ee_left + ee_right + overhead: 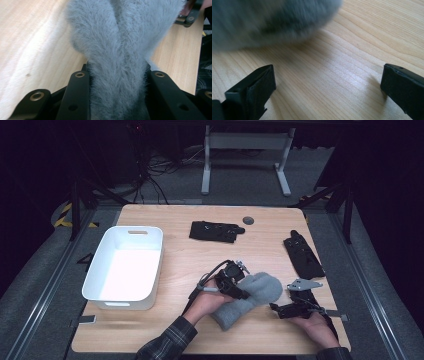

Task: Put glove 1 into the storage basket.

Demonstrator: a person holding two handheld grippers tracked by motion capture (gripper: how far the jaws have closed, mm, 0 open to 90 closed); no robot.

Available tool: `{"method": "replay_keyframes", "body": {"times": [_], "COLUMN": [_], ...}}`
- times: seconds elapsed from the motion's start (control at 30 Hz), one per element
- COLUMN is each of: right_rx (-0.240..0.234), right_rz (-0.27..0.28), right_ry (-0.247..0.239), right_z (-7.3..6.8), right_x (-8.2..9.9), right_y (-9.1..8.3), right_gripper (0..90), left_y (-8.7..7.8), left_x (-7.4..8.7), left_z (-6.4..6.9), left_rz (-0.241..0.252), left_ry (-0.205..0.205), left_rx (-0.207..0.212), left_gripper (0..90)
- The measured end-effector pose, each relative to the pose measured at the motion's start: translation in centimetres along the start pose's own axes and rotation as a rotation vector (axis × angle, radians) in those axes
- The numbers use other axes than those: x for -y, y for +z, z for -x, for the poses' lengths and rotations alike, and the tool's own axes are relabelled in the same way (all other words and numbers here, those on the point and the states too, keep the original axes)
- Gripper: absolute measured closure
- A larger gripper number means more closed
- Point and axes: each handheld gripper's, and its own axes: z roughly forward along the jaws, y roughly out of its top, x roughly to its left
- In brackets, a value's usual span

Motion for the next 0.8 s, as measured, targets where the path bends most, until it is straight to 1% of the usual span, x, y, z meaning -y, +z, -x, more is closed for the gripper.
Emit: {"method": "replay_keyframes", "body": {"times": [0.27,0.3,0.37,0.4,0.43,0.53,0.6,0.63,0.67,0.7,0.73,0.8], "right_rx": [-0.003,-0.001,-0.001,-0.003,-0.002,-0.002,-0.001,-0.001,-0.002,-0.001,-0.003,-0.001], "right_rz": [0.001,0.0,0.0,0.001,0.001,0.001,0.0,0.001,0.001,0.001,0.001,0.001], "right_ry": [0.0,0.001,0.001,0.001,0.001,0.001,0.001,0.001,0.001,0.001,0.002,0.001], "right_z": [0.0,0.0,0.0,0.0,0.0,0.0,0.0,0.0,0.0,0.0,0.0,0.0], "right_x": [0.1,0.1,0.1,0.1,0.1,0.1,0.1,0.1,0.1,0.1,0.1,0.1], "right_y": [-0.1,-0.1,-0.1,-0.1,-0.1,-0.1,-0.1,-0.1,-0.1,-0.1,-0.1,-0.1], "right_gripper": [0.1,0.1,0.1,0.1,0.1,0.1,0.1,0.1,0.1,0.1,0.1,0.1], "left_y": [-2.8,-3.2,-3.9,-4.5,-5.1,-6.7,-7.5,-8.2,-8.9,-8.9,-9.8,-10.6], "left_x": [0.3,0.3,0.4,0.5,0.6,1.0,1.3,1.4,1.5,1.5,1.7,1.8], "left_z": [-0.4,-0.5,-0.6,-0.7,-0.7,-1.0,-1.1,-1.3,-1.5,-1.5,-1.7,-2.0], "left_rz": [0.037,0.047,0.057,0.069,0.082,0.109,0.127,0.136,0.149,0.149,0.17,0.187], "left_ry": [0.019,0.013,0.014,0.014,0.007,-0.004,-0.015,-0.017,-0.023,-0.023,-0.035,-0.046], "left_rx": [-0.014,-0.011,-0.019,-0.03,-0.034,-0.028,-0.04,-0.05,-0.053,-0.053,-0.056,-0.063], "left_gripper": [67.2,67.2,67.2,67.2,67.2,67.1,67.1,67.1,67.0,67.1,67.0,67.0]}}
